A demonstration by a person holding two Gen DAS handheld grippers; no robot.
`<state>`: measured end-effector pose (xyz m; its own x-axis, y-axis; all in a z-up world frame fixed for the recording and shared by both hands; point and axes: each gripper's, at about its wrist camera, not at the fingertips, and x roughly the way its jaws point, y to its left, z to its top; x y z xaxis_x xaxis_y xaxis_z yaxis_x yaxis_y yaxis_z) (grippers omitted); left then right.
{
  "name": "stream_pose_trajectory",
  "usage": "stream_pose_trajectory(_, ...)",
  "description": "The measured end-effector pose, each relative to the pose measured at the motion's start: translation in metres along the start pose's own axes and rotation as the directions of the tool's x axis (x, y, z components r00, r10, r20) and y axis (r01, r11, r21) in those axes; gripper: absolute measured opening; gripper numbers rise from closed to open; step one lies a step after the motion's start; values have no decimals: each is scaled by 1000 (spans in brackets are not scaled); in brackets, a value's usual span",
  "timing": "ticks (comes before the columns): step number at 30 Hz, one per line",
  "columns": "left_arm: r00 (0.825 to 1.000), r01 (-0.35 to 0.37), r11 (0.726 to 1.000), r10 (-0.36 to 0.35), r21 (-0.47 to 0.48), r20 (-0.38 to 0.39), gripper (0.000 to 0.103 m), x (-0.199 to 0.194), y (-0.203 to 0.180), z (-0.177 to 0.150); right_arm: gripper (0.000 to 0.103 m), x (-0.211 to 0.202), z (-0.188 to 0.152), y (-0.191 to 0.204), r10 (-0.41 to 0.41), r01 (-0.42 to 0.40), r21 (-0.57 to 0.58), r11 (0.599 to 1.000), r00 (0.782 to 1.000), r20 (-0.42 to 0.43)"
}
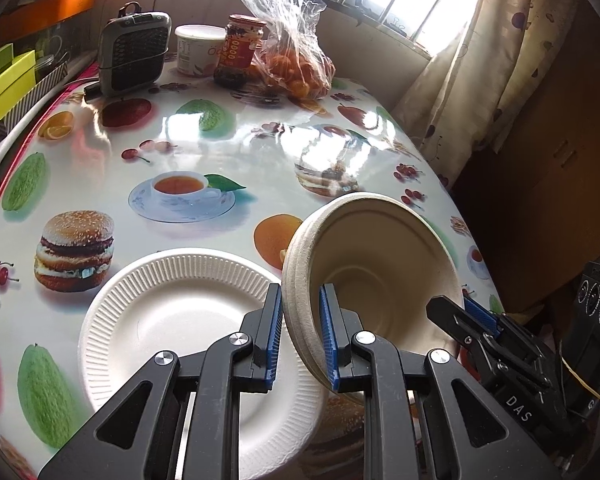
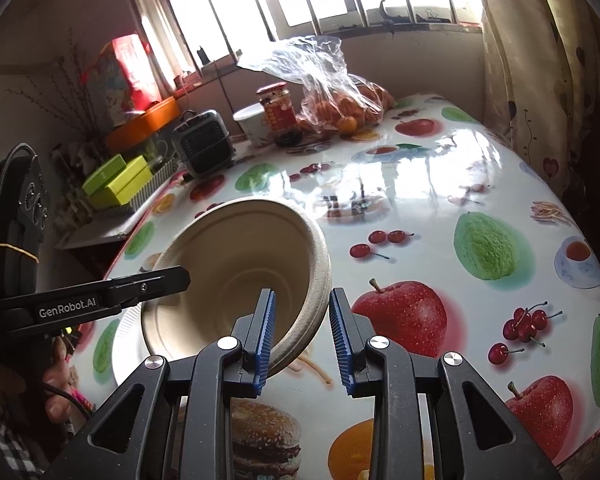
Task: Organize plates and bowls
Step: 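Lift the bowl stack with both tools and carry it over the plates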
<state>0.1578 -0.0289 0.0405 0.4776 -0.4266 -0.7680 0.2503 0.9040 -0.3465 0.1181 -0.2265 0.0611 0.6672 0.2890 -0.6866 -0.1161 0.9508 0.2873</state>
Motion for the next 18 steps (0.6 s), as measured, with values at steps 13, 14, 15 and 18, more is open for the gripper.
stream_pose_trajectory(13,999,-31,999,32,-43,22,19,-11,24,-2,27,15,2,23,37,-39,-52,998,999,-26)
stream_pose_trajectory(14,999,-32,998,33,-46,22,19,-11,25,-2,27,15,2,24,39,-40,-54,998,999,-28)
stream_pose_trajectory(15,999,-33,998,34,-50,23,19,-12,27,-3,27,16,2,26,40,-42,-56,998,999,-31)
stream_pose_trajectory(18,999,-33,998,35,-60,27,19,-14,32,-4,27,19,2,30,44,-46,-65,997,998,-37)
